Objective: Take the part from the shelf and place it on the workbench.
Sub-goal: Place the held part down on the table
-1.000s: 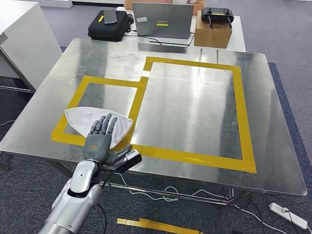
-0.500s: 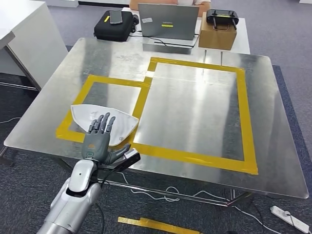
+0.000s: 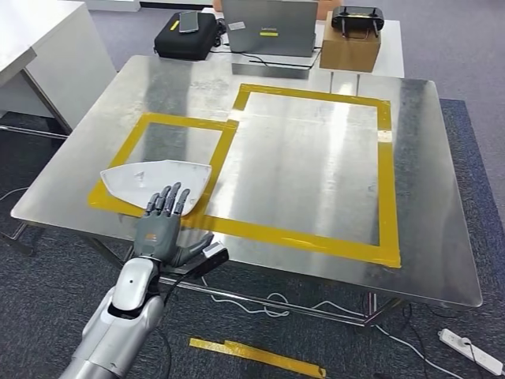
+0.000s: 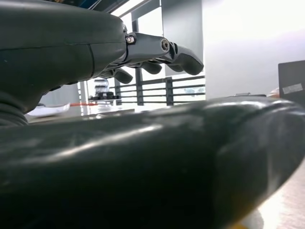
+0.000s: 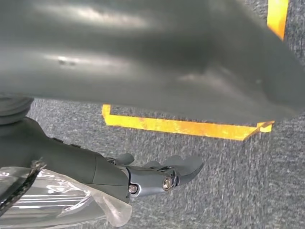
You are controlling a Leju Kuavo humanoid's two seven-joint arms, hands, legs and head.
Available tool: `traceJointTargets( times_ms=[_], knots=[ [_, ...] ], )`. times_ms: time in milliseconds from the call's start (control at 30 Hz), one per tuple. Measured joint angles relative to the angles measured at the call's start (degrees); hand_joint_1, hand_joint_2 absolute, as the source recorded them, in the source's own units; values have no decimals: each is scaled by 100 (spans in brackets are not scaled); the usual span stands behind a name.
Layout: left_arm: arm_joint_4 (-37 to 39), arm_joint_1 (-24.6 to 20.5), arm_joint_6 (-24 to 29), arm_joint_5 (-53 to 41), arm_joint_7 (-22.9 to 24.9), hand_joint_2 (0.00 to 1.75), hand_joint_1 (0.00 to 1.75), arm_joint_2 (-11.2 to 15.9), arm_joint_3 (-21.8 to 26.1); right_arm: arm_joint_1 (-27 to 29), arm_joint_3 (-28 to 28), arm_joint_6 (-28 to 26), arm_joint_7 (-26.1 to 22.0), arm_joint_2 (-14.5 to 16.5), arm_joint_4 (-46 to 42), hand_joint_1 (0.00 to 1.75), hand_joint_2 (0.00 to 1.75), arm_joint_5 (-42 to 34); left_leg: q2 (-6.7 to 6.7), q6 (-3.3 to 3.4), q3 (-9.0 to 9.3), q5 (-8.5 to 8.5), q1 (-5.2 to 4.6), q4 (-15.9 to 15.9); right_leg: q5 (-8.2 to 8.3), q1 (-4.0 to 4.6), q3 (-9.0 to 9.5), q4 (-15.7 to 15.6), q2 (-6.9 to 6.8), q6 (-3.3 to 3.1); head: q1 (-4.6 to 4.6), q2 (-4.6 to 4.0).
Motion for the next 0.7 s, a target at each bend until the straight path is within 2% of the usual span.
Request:
traceJointTargets(
  times_ms=[67,100,133,200,233,267,300,367,400,433,467,500,533,567,600,633,700],
  knots=[
    [-15,-15,1,0,0,0,0,3,1,-9,0,8,-1,9,2,0,0,0,13,146,522,191,-58,-837,65,24,-46,0,-5,14,7,0],
    [-26,-24,1,0,0,0,0,3,1,-15,-1,13,-1,14,3,0,0,0,18,187,667,223,-87,-1101,103,23,-65,-5,-12,36,7,0],
    [-35,-30,1,0,0,0,0,5,1,-19,-2,16,-1,19,4,0,0,0,23,205,718,222,-110,-1224,143,15,-82,-12,-19,66,7,0],
    [-40,-35,1,0,0,0,0,8,1,-22,-5,18,0,19,5,0,0,1,26,196,690,307,-111,-1299,210,0,-109,-37,-27,134,3,0],
    [-40,-38,-1,0,0,0,0,8,1,-20,-7,17,-1,17,5,0,0,1,33,210,660,375,-97,-1343,163,0,-149,-14,-18,161,6,0],
    [-41,-45,-2,0,0,0,0,5,2,-19,-9,17,-1,15,5,0,0,1,40,227,614,453,-78,-1386,29,3,-213,85,1,182,14,0],
    [-42,-49,-3,0,0,0,0,0,2,-19,-10,17,-1,13,6,0,0,2,46,243,554,536,-61,-1426,-191,7,-307,301,21,199,24,0],
    [-43,-44,-5,0,0,0,0,-8,2,-21,-13,16,0,11,7,0,0,2,47,260,395,657,-75,-1419,-687,9,-517,992,48,223,38,0],
    [-42,-34,-7,0,0,0,0,-9,2,-21,-13,16,0,8,7,0,0,3,48,257,312,715,-83,-1411,-808,9,-574,1311,49,234,40,0],
    [-42,-27,-8,0,0,0,0,-9,2,-21,-14,16,0,4,7,0,0,4,49,252,233,770,-90,-1400,-804,9,-561,1481,50,241,39,0],
    [-42,-22,-10,1,1,0,0,-9,2,-20,-15,16,0,-2,7,0,0,5,49,243,153,821,-93,-1384,-687,10,-451,1452,49,242,40,0],
    [-42,-19,-12,1,3,0,0,-9,2,-21,-16,16,0,-11,7,0,0,7,48,231,77,867,-94,-1363,-513,10,-232,1204,49,239,40,0],
    [-43,-18,-14,2,5,0,0,-9,2,-26,-18,16,0,-19,7,0,0,9,46,214,9,907,-94,-1334,-393,8,60,798,53,233,42,0],
    [-43,-19,-18,2,8,0,0,-9,3,-35,-19,17,1,-25,7,0,0,12,41,192,-55,943,-101,-1298,-349,11,375,349,59,223,42,0],
    [-44,-20,-21,3,11,0,0,-8,5,-45,-19,19,3,-29,7,0,0,17,38,166,-101,984,-109,-1269,-358,15,606,-2,65,206,39,0],
    [-44,-22,-25,9,15,0,0,-7,6,-52,-19,21,5,-31,7,0,0,22,36,140,-131,1026,-115,-1248,-404,23,725,-218,72,188,37,0],
    [-43,-22,-26,30,22,0,0,2,10,-51,-19,28,15,-30,9,0,0,33,33,86,-161,1101,-116,-1238,-391,30,697,-285,67,120,34,0]
  ],
)
